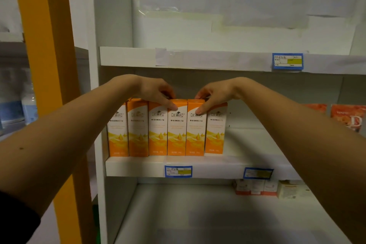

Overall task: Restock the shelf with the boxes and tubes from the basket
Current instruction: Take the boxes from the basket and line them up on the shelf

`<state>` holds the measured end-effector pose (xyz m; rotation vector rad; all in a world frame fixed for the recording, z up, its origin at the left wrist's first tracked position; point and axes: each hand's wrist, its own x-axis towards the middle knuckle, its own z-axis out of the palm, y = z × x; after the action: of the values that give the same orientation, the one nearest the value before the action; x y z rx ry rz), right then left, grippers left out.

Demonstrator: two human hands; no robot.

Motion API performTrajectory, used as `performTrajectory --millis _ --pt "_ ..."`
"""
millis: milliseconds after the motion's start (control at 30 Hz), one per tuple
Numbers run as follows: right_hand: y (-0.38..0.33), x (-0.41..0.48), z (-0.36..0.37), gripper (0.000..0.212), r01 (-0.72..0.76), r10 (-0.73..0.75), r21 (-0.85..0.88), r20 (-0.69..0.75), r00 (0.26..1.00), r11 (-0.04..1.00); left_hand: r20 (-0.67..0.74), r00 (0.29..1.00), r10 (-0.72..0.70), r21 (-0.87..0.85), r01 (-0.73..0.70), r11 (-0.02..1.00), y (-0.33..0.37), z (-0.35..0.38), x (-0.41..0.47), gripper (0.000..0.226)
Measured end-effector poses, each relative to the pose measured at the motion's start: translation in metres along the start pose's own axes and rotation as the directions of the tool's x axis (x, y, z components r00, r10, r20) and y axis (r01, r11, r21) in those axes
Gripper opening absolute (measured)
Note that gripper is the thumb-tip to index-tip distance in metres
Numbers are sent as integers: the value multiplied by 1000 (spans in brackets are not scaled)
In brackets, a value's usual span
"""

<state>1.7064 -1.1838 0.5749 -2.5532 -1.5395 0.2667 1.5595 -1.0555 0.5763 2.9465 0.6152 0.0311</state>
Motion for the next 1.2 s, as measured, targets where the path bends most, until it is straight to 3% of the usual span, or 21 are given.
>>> performTrajectory --millis 267,467,633,1200 --pt "19 -11 -10 99 -41 41 2 -43 998 999 13 1000 -8 -17 8 1000 3 1 7 59" --pt "39 -12 1 75 -69 69 2 -17 997 998 -47 998 53 -17 -53 998 22 8 15 74" --pt "42 -16 2 60 -7 9 36 -56 998 999 1 994 110 -16 -110 994 30 14 19 58" --pt "37 -22 5 57 35 -33 38 -42 999 999 -12 995 99 6 -99 995 32 14 18 53"
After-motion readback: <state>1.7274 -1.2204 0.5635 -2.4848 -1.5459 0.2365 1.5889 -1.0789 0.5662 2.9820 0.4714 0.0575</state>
